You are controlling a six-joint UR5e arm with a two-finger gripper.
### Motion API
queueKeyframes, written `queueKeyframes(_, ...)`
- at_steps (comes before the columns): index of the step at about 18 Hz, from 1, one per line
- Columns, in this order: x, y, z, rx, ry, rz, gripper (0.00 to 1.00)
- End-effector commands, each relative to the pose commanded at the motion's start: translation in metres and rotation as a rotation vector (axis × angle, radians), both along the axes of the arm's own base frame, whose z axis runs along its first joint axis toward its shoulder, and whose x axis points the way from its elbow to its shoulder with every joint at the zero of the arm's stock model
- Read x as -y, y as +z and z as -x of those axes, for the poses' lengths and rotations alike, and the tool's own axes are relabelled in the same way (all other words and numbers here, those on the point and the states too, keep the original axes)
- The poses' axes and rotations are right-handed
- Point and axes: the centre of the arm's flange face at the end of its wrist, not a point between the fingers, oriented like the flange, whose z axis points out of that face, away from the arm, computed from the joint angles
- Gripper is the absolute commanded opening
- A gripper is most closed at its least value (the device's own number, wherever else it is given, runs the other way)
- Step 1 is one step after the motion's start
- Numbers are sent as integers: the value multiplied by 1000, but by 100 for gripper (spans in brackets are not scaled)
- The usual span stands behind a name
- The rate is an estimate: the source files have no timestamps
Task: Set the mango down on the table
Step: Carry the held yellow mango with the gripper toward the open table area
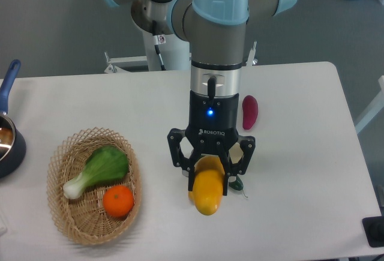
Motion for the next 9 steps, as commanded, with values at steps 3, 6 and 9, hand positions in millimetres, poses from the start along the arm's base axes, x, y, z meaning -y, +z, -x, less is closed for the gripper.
queueKeyframes(3, -3, -4, 1, -22, -25, 16, 32)
queueKeyframes(6, 6, -4, 13, -29, -16, 20, 33)
queueKeyframes(9, 15, -18, 20, -40, -44, 53, 33)
